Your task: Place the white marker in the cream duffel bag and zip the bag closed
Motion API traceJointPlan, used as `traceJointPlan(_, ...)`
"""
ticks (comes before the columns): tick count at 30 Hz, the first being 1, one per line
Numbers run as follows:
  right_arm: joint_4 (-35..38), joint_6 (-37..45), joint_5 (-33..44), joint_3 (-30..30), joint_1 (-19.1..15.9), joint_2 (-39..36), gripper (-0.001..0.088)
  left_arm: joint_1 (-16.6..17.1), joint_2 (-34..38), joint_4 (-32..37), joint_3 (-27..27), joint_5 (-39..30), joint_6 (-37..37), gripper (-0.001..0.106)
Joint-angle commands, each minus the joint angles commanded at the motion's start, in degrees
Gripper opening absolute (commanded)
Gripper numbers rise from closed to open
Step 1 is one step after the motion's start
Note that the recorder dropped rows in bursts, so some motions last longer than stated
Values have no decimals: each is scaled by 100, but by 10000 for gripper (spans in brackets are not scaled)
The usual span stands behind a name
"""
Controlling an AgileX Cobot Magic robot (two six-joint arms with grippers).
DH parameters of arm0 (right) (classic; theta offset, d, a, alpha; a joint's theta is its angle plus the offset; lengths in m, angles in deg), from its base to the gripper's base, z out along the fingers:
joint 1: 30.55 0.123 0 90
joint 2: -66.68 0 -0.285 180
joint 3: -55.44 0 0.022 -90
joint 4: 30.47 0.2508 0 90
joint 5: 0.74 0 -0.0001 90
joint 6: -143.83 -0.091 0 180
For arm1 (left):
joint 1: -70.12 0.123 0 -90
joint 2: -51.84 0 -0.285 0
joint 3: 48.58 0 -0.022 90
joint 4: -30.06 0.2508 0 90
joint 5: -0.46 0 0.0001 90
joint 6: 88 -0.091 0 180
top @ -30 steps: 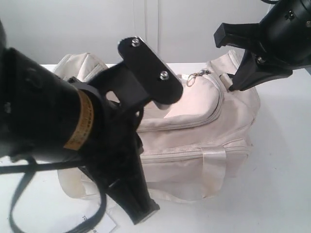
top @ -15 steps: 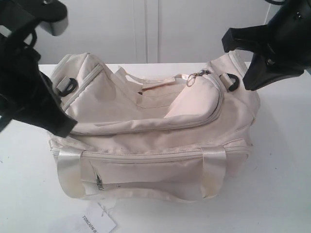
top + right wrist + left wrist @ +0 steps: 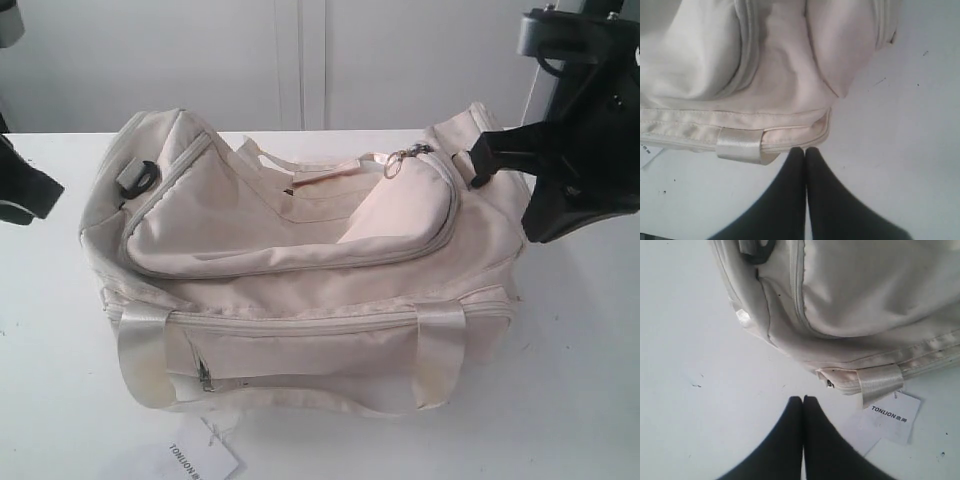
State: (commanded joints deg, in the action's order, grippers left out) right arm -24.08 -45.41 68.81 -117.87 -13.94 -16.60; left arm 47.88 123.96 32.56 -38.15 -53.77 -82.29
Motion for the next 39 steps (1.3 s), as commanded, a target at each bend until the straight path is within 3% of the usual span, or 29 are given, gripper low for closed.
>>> traceJointPlan(6,82,-23,10,0,-262,4,0,598,33,-299,11,-36,-63,0)
traceJointPlan(16,116,20,42,0,-703,4,0,1179,75,-444,11,-50,-235,0)
traceJointPlan(20,129,114,42,0,-867,4,0,1349,287,-837,11,-128,-514,0)
traceJointPlan(39,19,166,42,0,-932,4,0,1361,515,-797,11,122,-571,0)
